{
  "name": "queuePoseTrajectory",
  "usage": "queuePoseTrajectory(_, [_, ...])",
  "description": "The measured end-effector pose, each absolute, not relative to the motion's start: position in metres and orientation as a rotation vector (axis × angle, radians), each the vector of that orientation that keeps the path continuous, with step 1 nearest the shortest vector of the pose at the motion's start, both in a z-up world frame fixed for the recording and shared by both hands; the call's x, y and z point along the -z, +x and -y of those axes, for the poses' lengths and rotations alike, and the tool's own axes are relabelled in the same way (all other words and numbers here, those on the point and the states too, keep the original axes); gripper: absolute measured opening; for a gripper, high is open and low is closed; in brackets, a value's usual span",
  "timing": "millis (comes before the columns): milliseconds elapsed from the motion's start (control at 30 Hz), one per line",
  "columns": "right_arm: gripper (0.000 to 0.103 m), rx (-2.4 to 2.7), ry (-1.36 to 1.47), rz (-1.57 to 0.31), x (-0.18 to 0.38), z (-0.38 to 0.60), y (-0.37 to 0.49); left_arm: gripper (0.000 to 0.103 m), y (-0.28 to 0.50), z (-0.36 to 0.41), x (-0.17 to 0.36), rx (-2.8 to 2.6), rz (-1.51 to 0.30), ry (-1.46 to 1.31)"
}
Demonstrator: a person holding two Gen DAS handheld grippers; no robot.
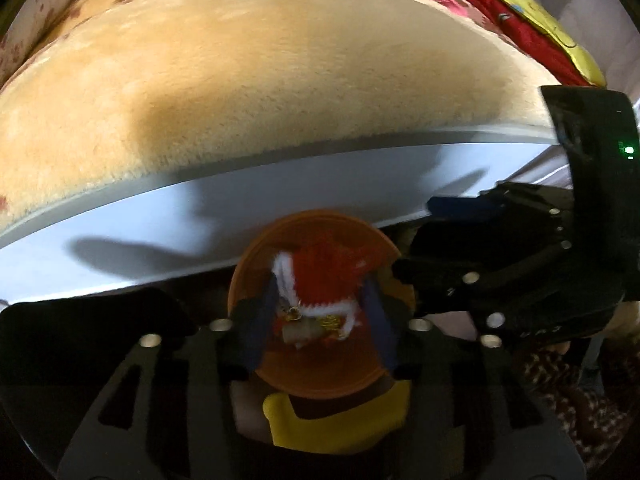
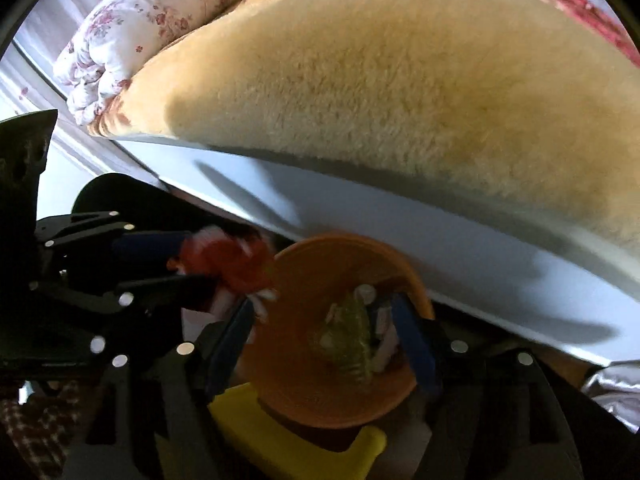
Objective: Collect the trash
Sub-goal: 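Lower the ornament and clip into the orange bin and open both tools, then grasp the black pouch with the left tool while the right tool grasps the green-capped white bottle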
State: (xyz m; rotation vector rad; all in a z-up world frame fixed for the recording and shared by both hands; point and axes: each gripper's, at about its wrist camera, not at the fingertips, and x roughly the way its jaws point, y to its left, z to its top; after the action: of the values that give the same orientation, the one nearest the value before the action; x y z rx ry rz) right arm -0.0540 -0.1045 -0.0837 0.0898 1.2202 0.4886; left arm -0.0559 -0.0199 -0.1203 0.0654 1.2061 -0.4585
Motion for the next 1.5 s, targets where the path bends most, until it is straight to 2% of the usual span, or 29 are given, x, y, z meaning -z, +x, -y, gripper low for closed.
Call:
queuePoseTrajectory(133, [0.071,-0.469,0.126,-1.191,0.074,0.118,-0.051,0.062,-0.056,0.016,0.114,0.428,-1.190,0.080])
queuePoseTrajectory(467, [0.072,-0.422,0.130,-0.994,0.012,0.156,-0.049,0.063,-0.051,0.006,0.072,0.418,-1.035,0.058])
queuePoseTrajectory(733, [0.075,-0.362,0.118,-0.772,-0.049,0.174,-0.030,0.066,0.003,0.004,0.016,0.364,-0.877,-0.036])
queuePoseTrajectory(967, [0.078,-0.351,0.131,-0.659,-0.078,0.186,0.001,0.067,0.094,0.011,-0.034,0.322,-0.698,-0.032])
queuePoseTrajectory(1000, [0.078,-0.352,0.132,-0.654,-0.079,0.187,0.004,0.072,0.115,0.011,-0.037,0.321,-0.676,-0.026])
queuePoseTrajectory(1033, [0.078,-0.353,0.134,-0.651,-0.079,0.188,0.008,0.072,0.130,0.010,-0.038,0.327,-0.670,-0.022])
queuePoseTrajectory(1233, [0.078,-0.340,0.130,-0.666,-0.067,0.194,0.034,0.072,0.255,0.005,-0.013,0.270,-0.709,0.018])
queuePoseTrajectory(1500, [0.078,-0.332,0.132,-0.716,-0.049,0.201,0.068,0.073,0.361,0.003,0.024,0.277,-0.766,0.048])
